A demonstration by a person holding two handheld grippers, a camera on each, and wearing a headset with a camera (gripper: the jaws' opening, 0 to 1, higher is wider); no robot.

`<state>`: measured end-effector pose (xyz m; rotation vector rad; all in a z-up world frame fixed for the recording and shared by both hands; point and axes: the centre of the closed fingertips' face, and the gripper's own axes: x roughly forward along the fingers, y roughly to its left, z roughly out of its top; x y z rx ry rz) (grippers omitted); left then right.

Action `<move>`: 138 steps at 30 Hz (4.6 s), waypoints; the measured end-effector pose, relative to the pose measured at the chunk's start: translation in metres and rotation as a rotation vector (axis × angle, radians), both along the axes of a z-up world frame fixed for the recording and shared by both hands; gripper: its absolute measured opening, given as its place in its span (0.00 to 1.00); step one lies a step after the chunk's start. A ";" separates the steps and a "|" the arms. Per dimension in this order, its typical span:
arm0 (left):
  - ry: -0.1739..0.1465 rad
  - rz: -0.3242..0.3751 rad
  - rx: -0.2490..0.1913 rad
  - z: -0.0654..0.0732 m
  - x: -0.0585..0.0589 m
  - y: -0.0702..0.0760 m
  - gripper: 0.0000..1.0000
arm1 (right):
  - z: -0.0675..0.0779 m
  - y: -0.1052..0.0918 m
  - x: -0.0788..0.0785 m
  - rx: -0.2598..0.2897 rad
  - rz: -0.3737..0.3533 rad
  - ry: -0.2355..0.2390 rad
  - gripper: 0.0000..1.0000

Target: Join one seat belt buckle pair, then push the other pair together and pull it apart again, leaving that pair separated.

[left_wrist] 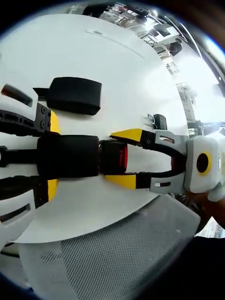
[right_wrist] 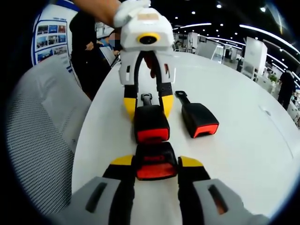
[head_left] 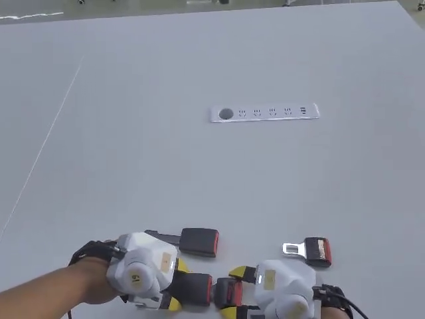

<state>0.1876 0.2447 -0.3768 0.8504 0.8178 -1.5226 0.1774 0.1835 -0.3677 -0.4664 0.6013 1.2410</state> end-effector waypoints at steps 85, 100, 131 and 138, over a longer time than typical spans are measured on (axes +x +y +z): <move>-0.030 0.016 0.022 0.000 0.087 -0.021 0.38 | -0.005 -0.188 0.067 -0.216 -0.061 0.127 0.42; -0.025 0.038 0.004 0.002 0.091 -0.020 0.34 | -0.004 -0.188 0.068 -0.240 -0.055 0.113 0.35; -0.021 0.069 0.038 0.000 0.090 -0.020 0.34 | -0.010 -0.080 0.083 -0.164 0.014 0.080 0.35; -0.018 0.072 0.034 0.000 0.089 -0.020 0.33 | -0.007 -0.063 0.083 -0.149 0.021 0.080 0.35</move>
